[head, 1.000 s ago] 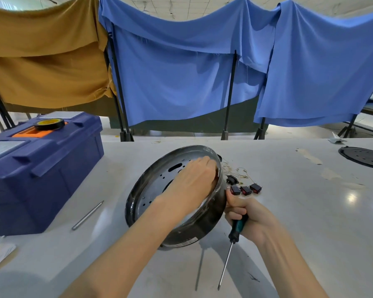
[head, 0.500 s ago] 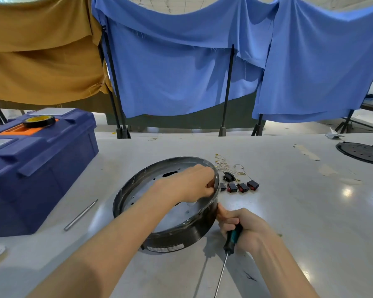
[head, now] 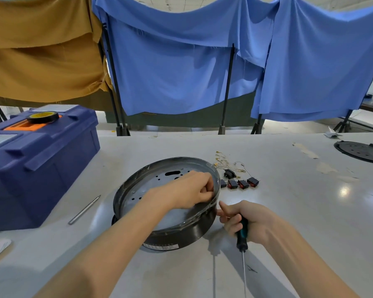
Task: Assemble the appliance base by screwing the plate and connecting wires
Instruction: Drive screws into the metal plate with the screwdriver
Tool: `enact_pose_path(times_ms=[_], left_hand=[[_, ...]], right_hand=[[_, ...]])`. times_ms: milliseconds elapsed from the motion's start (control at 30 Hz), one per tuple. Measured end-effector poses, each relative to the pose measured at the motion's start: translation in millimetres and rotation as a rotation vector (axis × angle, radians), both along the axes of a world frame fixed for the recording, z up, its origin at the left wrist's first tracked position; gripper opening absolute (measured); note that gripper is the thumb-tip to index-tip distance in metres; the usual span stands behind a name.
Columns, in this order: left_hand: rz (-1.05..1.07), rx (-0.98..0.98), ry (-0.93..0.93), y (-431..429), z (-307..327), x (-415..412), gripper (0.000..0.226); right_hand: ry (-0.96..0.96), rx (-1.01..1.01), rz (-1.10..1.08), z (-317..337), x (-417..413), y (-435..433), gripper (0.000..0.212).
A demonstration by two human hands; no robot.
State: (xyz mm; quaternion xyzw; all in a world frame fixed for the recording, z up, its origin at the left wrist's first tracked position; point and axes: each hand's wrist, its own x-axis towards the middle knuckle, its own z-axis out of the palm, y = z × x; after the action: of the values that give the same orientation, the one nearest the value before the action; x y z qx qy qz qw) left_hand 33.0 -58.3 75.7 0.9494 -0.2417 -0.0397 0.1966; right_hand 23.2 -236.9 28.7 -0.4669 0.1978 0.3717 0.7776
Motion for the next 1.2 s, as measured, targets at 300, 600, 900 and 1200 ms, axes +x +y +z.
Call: enact_pose_path(times_ms=[300, 600, 900, 1200], left_hand=[[-0.023, -0.159, 0.007, 0.3, -37.3, -12.9, 0.005], [0.018, -0.255, -0.01, 0.4, -55.6, -16.9, 0.008], [0.028, -0.251, -0.002, -0.5, -53.9, -17.2, 0.007], [0.028, -0.246, 0.033, -0.4, -51.3, -17.9, 0.007]], right_hand=[[0.131, 0.208, -0.003, -8.8, -20.4, 0.0, 0.013], [0.221, 0.449, -0.129, 2.9, -37.7, -1.3, 0.023], [0.28, 0.514, -0.183, 7.1, -45.3, -7.0, 0.031], [0.061, 0.349, -0.319, 22.0, -28.5, -17.3, 0.037]])
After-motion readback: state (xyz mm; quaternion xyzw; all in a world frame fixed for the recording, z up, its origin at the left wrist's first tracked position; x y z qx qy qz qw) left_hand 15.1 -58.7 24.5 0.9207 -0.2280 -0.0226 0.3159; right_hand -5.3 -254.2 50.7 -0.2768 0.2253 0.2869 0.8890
